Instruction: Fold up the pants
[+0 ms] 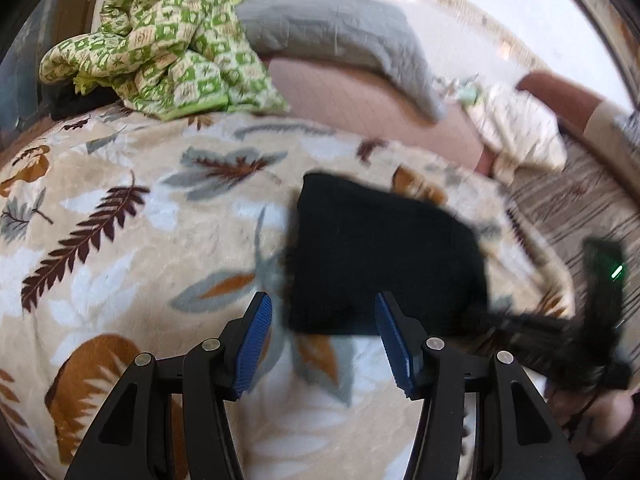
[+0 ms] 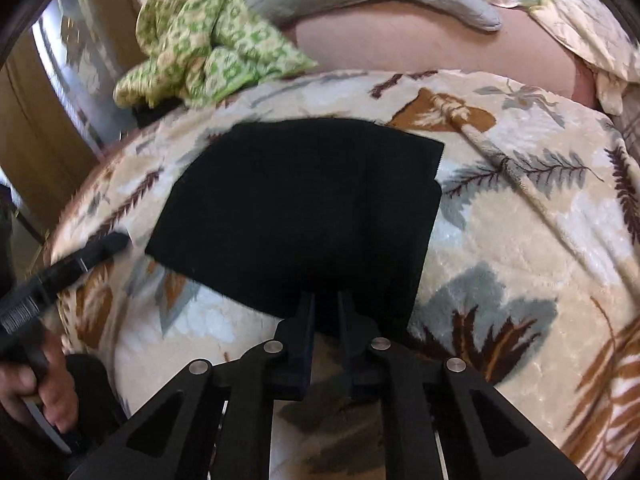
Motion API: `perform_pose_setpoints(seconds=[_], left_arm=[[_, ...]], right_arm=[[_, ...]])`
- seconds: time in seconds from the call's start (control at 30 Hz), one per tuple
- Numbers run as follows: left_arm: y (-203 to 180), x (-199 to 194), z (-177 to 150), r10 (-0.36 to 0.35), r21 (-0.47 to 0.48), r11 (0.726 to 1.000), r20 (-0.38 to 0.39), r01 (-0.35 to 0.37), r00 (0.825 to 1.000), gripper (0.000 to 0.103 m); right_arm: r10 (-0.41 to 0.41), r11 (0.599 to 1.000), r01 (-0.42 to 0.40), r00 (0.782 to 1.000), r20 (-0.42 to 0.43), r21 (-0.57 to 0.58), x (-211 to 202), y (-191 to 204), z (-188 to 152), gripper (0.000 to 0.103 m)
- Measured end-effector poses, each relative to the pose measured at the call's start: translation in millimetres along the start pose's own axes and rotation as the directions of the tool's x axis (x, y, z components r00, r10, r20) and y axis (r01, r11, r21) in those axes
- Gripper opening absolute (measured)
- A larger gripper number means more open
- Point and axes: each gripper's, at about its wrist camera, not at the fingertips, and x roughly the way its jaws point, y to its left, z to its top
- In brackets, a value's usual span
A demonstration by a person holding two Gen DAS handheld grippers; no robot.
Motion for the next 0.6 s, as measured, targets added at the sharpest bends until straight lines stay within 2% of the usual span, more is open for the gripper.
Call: perform_pose_setpoints(seconds=[0.1, 0.17, 0.23, 0.3, 0.33, 0.43, 0.53, 0.57, 0.6], left_arm=[[3, 2, 14, -0.085, -0.026, 0.996, 0.042, 0.086, 0.996, 0.055], [2, 17, 28, -0.115, -0.018, 0.993, 0.032, 0.116, 0.993, 0.054], [1, 31, 45, -0.119, -0.016, 0.993, 0.036, 0.12, 0.992, 0.054], [7, 47, 63, -0.134, -0.049, 0.99, 0.025, 0.135, 0.991, 0.054], [6, 54, 68, -0.142, -0.058, 0.988, 0.013, 0.142, 0.99, 0.054], [5, 93, 82, -0.172, -0.078, 0.983, -0.084, 0.166, 0.981, 0.054], [14, 130, 84, -0.13, -0.084, 0.989, -0.164, 0.118, 0.978, 0.052], [16, 138, 82, -0.119, -0.07, 0.992, -0.182, 0.108, 0.976, 0.05], [15, 142, 80, -0.108, -0.048, 0.994, -0.189, 0.101, 0.976, 0.048]], right_arm=[[-0.019, 0.999, 0.018, 1.0, -0.024, -0.039, -5, 6, 3, 0.009], [-0.012, 1.0, 0.013, 0.999, 0.03, -0.015, -18, 2, 16, 0.01], [-0.017, 0.999, 0.012, 0.992, 0.124, 0.043, -35, -5, 33, 0.016], [-0.068, 0.994, 0.047, 0.975, 0.212, 0.103, -44, -13, 54, 0.017], [-0.084, 0.992, 0.06, 0.971, 0.225, 0.113, -42, -15, 61, 0.018], [-0.137, 0.986, 0.117, 0.973, 0.188, 0.115, -12, -21, 82, 0.017], [-0.166, 0.982, 0.155, 0.981, 0.097, 0.11, 31, -29, 80, 0.017], [-0.171, 0.982, 0.162, 0.982, 0.086, 0.102, 43, -32, 73, 0.016], [-0.177, 0.982, 0.165, 0.974, 0.14, 0.089, 45, -32, 65, 0.016]])
